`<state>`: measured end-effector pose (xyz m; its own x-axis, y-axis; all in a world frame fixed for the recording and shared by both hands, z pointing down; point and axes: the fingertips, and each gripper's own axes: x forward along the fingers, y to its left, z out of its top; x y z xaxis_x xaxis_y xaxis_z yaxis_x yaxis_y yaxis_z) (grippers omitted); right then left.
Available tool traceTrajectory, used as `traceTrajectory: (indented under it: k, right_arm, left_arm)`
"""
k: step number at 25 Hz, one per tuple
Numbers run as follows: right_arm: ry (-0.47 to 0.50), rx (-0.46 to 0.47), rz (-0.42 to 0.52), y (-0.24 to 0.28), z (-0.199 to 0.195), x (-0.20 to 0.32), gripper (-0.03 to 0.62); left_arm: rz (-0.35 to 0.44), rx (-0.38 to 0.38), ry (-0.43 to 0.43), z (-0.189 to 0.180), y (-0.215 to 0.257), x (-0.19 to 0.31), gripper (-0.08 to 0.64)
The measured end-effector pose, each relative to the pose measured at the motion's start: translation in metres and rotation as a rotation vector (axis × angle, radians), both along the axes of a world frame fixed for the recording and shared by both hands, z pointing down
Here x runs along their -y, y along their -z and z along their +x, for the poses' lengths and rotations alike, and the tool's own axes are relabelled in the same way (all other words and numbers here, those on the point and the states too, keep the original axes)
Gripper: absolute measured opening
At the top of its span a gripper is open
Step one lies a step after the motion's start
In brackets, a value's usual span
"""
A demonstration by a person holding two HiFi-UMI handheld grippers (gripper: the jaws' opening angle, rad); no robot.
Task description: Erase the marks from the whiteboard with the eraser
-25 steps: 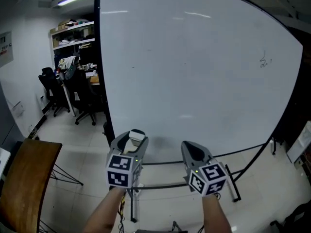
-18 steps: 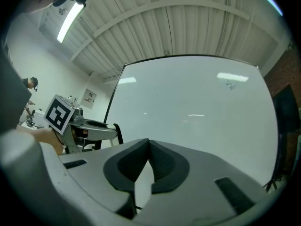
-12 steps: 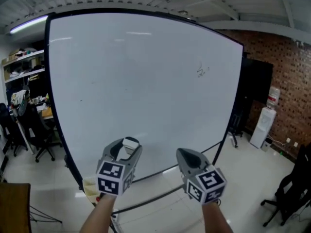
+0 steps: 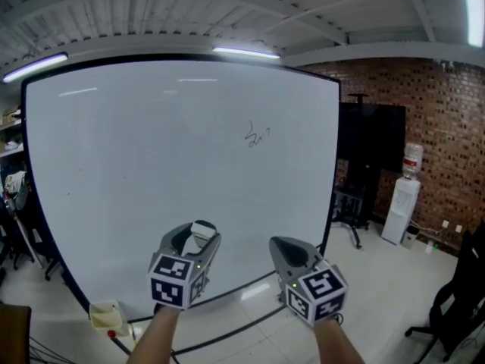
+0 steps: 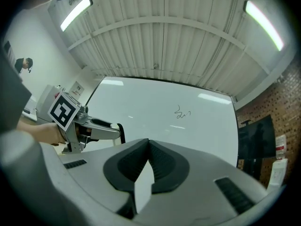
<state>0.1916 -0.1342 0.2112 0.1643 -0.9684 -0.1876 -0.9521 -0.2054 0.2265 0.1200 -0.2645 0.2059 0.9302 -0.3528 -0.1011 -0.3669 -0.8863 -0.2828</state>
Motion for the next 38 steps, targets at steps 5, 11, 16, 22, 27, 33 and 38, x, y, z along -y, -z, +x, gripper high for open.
traceTrajectory:
  k: [5,11,16,22,27,33,38]
  right_arm:
    - [0.015,0.024,0.013,0.008,0.047,-0.008,-0.003]
    - [0.038,-0.002,0.026,0.013,0.098,0.009,-0.003]
    - [0.084,-0.031,0.053,0.023,0.139,0.046,-0.003]
    - [0.168,-0.085,0.092,0.052,0.170,0.083,-0.003]
    - [0.242,-0.091,0.122,0.062,0.182,0.101,-0.003]
    - [0.393,-0.092,0.165,0.080,0.191,0.112,-0.003]
    - [0.509,-0.101,0.166,0.086,0.201,0.104,-0.003]
  left_arm:
    - [0.002,-0.006,0.007,0.047,0.022,-0.009,0.267]
    - [0.007,-0.028,-0.005,0.102,0.028,0.003,0.267]
    - [0.027,-0.052,0.005,0.143,0.036,0.026,0.267]
    - [0.048,-0.096,0.017,0.177,0.066,0.043,0.267]
    - [0.104,-0.127,0.065,0.184,0.102,0.044,0.267]
    - [0.157,-0.133,0.232,0.193,0.151,0.054,0.267]
    - [0.169,-0.160,0.390,0.205,0.182,0.066,0.267]
